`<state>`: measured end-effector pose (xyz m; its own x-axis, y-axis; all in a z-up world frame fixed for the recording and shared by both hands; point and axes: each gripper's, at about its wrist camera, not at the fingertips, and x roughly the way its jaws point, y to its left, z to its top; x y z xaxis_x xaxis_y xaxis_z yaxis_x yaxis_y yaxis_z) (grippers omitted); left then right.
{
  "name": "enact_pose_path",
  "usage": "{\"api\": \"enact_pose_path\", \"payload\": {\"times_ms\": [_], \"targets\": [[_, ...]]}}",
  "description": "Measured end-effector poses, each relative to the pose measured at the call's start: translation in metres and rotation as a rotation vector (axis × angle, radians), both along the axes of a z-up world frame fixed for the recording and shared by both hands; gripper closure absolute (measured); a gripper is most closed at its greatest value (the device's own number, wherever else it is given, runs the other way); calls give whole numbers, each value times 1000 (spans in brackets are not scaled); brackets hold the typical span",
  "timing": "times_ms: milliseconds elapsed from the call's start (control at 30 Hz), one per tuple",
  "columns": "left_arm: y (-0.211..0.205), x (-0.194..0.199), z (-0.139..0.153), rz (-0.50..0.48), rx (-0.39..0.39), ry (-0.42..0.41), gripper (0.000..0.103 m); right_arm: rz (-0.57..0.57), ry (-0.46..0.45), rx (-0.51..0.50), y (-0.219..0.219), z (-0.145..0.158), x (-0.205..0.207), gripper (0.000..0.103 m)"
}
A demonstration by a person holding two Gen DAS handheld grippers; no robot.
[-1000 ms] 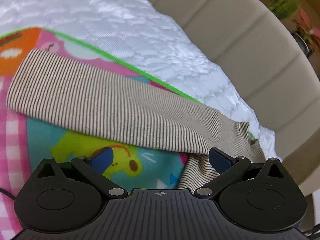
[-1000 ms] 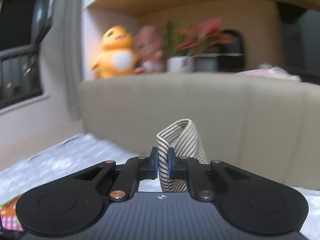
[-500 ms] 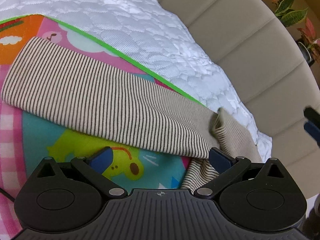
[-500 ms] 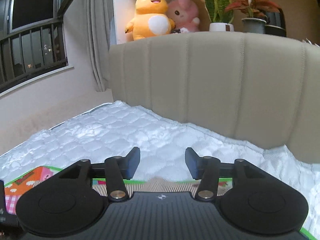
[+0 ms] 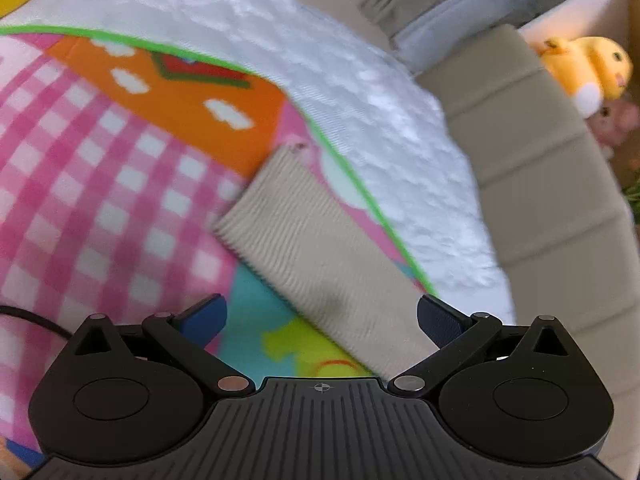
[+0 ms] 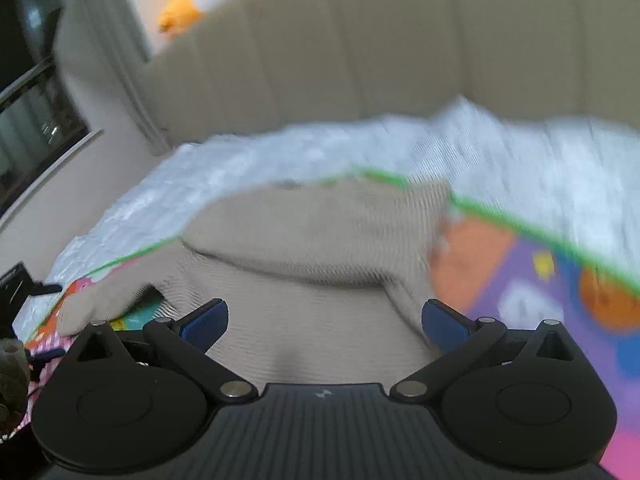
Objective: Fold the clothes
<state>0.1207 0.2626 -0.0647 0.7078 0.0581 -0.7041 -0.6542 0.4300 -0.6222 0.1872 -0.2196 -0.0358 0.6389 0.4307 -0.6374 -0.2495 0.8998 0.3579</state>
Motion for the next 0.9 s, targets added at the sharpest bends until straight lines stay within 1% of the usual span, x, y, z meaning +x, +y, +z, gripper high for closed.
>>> {"api": "enact_pose_path", "payload": {"times_ms": [67, 100, 167, 200, 267, 300, 333, 467, 500, 533, 600, 667, 733, 767, 800, 867, 900], "targets": [[2, 1, -11, 34, -54, 9, 0, -10, 38, 28, -11, -15, 1, 0], [-1, 4, -12, 48, -40, 12, 0, -14, 56, 42, -17, -23, 1, 0], [-8, 9, -12, 76, -10, 18, 0, 13, 61, 22, -18, -26, 5, 0], [-12, 15, -10, 78, 30, 24, 1, 14, 63, 22, -19, -26, 6, 0], [-20, 27, -6, 67, 116, 35, 21, 19, 66, 5, -16, -28, 7, 0], [-26, 36, -4, 49, 166, 60, 28, 24, 67, -12, -13, -30, 7, 0], [-27, 43, -3, 45, 204, 83, 28, 28, 68, -30, -11, -31, 7, 0], [-39, 49, 1, 36, 264, 127, 23, 47, 74, -99, 0, -37, 7, 0], [-43, 47, 4, 35, 274, 124, 18, 59, 63, -137, 5, -37, 6, 0], [-46, 44, 7, 35, 283, 120, 16, 74, 48, -167, 9, -36, 4, 0], [-62, 39, 16, -6, 307, 82, 15, 105, 16, -225, 15, -34, -1, 0], [-80, 37, 25, -57, 341, 29, 15, 93, -48, -229, 13, -26, -6, 0], [-100, 41, 35, -122, 365, -39, 10, 46, -171, -284, 12, -14, -14, 0], [-109, 43, 39, -158, 371, -76, 8, 32, -223, -340, 14, -12, -15, 0], [-119, 49, 43, -216, 371, -109, 7, 18, -275, -396, 16, -10, -16, 0], [-138, 73, 46, -367, 346, -140, 6, 36, -280, -448, 20, -15, -7, 0], [-147, 84, 47, -443, 333, -155, 6, 56, -281, -466, 21, -18, -1, 4]]}}
